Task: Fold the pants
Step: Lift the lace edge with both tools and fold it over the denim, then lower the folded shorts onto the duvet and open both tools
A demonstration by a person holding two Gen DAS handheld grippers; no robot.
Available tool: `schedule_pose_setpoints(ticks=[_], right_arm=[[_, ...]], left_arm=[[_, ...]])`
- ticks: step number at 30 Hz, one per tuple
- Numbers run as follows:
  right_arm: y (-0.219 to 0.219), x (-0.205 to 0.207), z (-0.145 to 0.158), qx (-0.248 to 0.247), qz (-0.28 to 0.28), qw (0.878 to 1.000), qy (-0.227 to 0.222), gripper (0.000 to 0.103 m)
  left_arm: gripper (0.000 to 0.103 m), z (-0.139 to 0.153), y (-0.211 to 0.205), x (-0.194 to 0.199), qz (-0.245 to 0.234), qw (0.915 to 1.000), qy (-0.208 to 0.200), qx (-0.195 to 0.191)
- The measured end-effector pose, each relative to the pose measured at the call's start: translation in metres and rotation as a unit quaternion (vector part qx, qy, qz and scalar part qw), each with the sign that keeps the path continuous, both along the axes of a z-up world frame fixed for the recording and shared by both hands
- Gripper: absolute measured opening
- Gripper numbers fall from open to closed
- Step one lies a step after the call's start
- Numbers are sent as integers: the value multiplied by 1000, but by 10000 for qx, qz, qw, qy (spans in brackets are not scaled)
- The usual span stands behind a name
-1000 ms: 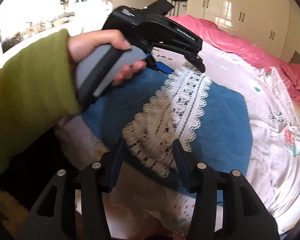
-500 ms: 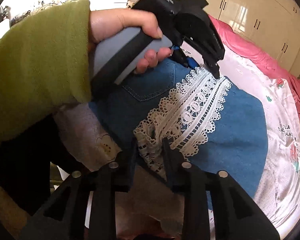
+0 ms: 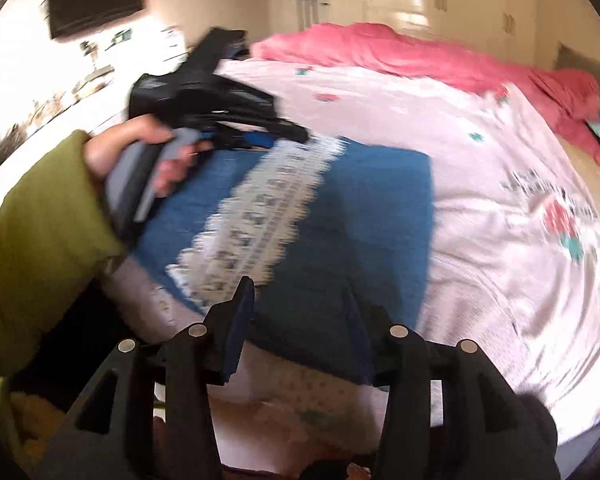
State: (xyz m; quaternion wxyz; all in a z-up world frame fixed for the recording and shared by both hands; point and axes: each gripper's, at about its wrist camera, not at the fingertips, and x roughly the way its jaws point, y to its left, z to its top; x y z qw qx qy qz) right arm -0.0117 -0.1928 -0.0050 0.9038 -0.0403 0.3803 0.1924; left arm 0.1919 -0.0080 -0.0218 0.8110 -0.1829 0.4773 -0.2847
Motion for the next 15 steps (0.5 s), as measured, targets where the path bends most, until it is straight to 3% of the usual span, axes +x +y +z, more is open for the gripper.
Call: schedule_pose_setpoints(ticks=[5,9,12,15], right_arm=[[-20,19,-38,-284,-476,9949,843,44],[-31,17,-43,53,-497,9952,846,45],[-34,16,-42,69,-501,9955,808,45],[-42,9,-37,292,-523,9953,765,45]], left_arm=[[30,18,2,-23,129,9987,-397,275],[43,35,-3,-62,103,9942,-879,608],[45,40,-10,-95,68,9894,-1158,877],[47,36,-15,-114,35,9892,-1154,906]])
